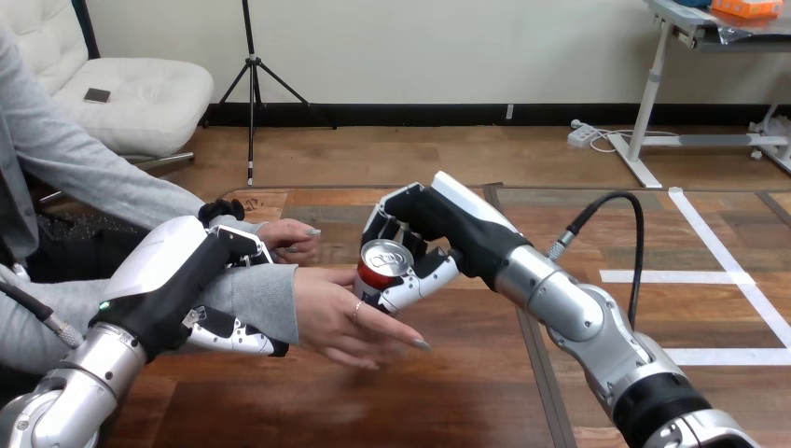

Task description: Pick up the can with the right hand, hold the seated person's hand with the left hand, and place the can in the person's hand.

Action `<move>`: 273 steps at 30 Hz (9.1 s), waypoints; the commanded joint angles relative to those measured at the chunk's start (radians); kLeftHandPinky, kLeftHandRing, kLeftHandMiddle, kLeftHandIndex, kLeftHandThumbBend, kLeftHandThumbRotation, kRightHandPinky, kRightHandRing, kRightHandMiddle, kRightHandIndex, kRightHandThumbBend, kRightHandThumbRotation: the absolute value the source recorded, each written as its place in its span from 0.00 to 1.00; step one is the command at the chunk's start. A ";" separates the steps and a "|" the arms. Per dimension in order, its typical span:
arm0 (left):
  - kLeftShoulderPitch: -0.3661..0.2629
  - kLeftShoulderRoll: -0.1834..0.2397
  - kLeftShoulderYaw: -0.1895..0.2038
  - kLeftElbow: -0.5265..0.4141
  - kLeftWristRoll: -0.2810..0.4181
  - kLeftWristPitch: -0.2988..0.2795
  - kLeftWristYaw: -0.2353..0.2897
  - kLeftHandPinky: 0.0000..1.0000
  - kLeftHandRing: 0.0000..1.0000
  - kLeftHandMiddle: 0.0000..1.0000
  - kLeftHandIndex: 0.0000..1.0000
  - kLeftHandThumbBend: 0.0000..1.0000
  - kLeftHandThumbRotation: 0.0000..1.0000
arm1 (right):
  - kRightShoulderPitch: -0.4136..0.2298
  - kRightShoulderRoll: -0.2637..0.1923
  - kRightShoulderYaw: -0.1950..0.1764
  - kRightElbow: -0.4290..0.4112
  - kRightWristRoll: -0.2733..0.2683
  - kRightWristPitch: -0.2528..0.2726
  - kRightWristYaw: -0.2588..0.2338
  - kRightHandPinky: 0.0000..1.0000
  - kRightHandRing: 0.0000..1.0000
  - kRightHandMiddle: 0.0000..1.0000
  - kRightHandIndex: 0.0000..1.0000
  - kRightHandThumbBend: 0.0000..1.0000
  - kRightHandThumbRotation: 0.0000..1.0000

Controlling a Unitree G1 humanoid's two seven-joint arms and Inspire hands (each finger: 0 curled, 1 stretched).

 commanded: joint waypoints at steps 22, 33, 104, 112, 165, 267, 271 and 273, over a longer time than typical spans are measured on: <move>-0.073 -0.035 0.008 -0.091 -0.041 -0.037 0.023 0.14 0.18 0.26 0.40 0.81 0.00 | -0.134 0.059 0.005 -0.095 0.026 -0.049 0.013 0.26 0.29 0.36 0.40 0.81 0.00; -0.066 -0.036 0.013 -0.100 -0.035 -0.026 0.024 0.18 0.22 0.29 0.40 0.81 0.00 | -0.130 0.060 0.006 -0.117 0.025 -0.036 0.020 0.25 0.28 0.35 0.40 0.81 0.00; -0.047 -0.024 0.019 -0.118 -0.067 -0.020 -0.011 0.17 0.21 0.28 0.40 0.79 0.00 | -0.063 0.002 -0.013 -0.226 0.090 0.111 0.184 0.53 0.62 0.66 0.69 0.90 0.55; -0.046 -0.021 0.017 -0.116 -0.076 -0.018 -0.020 0.18 0.21 0.29 0.40 0.78 0.00 | -0.057 -0.003 -0.027 -0.217 0.121 0.112 0.218 0.58 0.69 0.72 0.76 0.97 0.73; -0.043 -0.025 0.022 -0.125 -0.090 -0.011 -0.055 0.20 0.23 0.31 0.41 0.78 0.00 | -0.004 -0.054 -0.059 -0.207 0.218 0.098 0.249 0.68 0.79 0.82 0.85 1.00 1.00; 0.123 0.081 0.024 -0.612 -0.084 0.592 -0.448 0.98 1.00 1.00 0.99 1.00 0.61 | 0.322 -0.085 -0.195 -0.569 0.395 0.148 0.252 0.66 0.70 0.77 0.81 1.00 1.00; 0.132 0.074 0.030 -0.594 -0.083 0.544 -0.414 0.96 1.00 0.99 0.98 0.98 0.69 | 0.328 -0.084 -0.196 -0.576 0.394 0.144 0.250 0.66 0.69 0.77 0.80 1.00 1.00; 0.137 0.067 0.035 -0.584 -0.088 0.523 -0.394 0.93 1.00 0.98 0.97 0.95 0.76 | 0.332 -0.083 -0.197 -0.583 0.398 0.147 0.251 0.65 0.69 0.76 0.80 1.00 1.00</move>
